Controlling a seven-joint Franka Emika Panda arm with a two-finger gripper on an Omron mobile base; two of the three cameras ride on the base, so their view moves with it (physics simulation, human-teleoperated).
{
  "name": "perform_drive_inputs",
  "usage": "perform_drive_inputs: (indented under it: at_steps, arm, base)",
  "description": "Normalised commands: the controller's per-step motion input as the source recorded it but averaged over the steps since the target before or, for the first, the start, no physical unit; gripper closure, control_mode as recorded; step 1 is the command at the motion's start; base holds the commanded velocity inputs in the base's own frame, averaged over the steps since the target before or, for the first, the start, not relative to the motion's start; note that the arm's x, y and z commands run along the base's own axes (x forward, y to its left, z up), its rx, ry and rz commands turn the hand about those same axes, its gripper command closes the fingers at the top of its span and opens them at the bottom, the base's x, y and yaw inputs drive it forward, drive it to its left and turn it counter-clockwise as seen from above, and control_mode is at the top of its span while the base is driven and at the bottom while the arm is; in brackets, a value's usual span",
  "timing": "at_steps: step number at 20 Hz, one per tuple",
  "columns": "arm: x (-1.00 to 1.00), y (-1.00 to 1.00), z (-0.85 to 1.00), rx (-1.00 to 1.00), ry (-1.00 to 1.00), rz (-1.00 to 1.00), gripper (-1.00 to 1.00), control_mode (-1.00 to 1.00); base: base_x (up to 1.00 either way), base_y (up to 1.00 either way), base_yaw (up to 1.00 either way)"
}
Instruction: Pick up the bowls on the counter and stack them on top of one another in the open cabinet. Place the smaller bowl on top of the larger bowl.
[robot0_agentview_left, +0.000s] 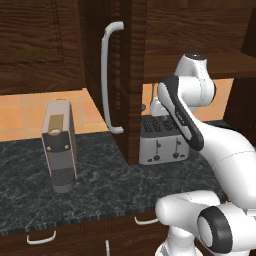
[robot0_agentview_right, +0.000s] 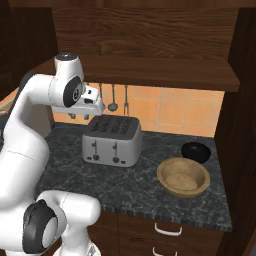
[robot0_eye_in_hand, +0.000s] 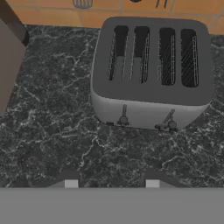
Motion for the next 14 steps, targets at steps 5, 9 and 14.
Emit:
perform_drive_inputs:
  at_steps: [5,9,14]
  arm:
    - [-0.05,-0.24,-0.25,-0.05,0.02,-0.04,-1.00,-1.00]
    - [-0.65,-0.99,-0.43,-0.08,-0.05,-0.18,-1.00,-1.00]
    - [-0.37,-1.00,-0.09,0.00,-0.03,-0.30,-1.00,-1.00]
  base:
    - [0.00,0.00,0.00]
    - [0.00,0.00,0.00]
    - [0.00,0.00,0.00]
